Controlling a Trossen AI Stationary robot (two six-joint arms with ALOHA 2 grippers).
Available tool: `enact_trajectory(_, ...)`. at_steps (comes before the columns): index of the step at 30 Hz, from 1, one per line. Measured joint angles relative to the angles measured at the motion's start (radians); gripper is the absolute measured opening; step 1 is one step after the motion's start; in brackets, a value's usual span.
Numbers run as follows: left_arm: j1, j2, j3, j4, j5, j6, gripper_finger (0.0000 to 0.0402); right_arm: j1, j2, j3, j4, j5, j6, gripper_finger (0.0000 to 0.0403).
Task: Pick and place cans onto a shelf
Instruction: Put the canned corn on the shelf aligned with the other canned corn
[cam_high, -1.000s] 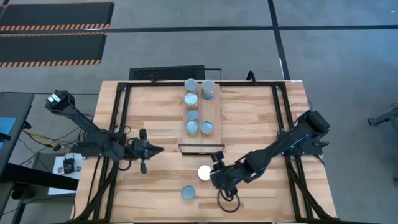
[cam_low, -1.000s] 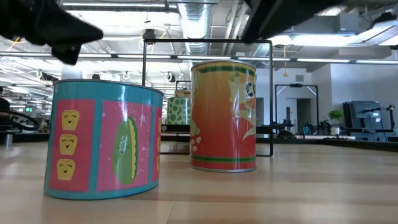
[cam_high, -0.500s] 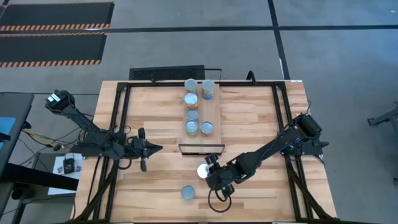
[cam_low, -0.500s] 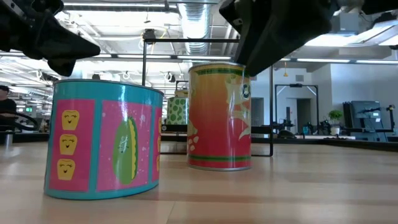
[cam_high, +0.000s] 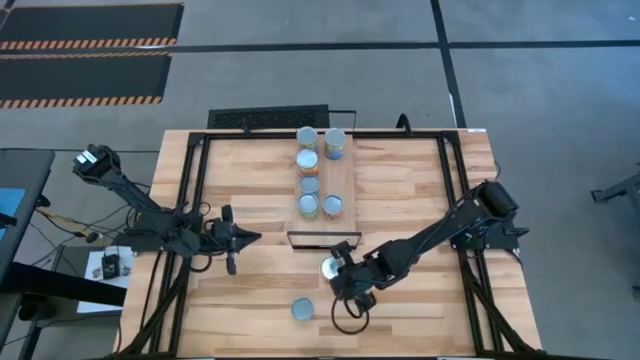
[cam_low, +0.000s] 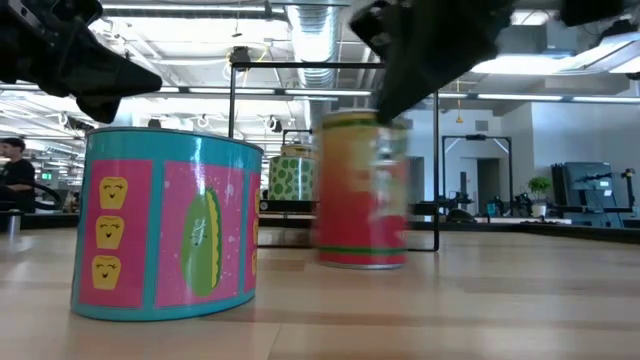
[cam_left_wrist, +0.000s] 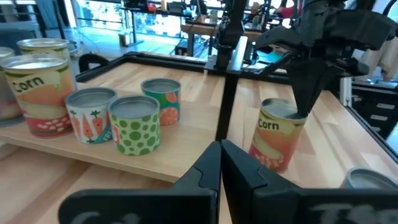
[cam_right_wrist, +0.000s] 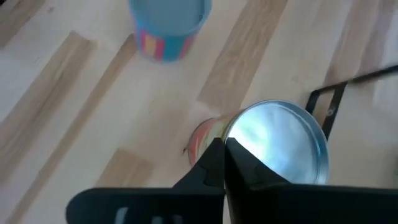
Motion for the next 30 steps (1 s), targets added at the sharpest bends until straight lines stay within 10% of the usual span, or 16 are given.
enact_trajectory(12, 0.002, 0.000, 0.000, -0.008, -0.046, 0.003, 0.0000, 0.125, -0.194, -0.068, -0.170, -0.125, 0.366, 0.0003)
enact_trajectory(19, 0.079, -0.001, 0.000, -0.026, -0.013, -0.031, 0.0000, 0.162, -0.404, -0.262, -0.315, 0.041, 0.616, 0.0002)
enact_trajectory(30, 0.282, -0.001, 0.000, 0.004, 0.174, 0.016, 0.0000, -0.397, -0.641, -0.322, -0.174, 0.115, 0.109, 0.0001)
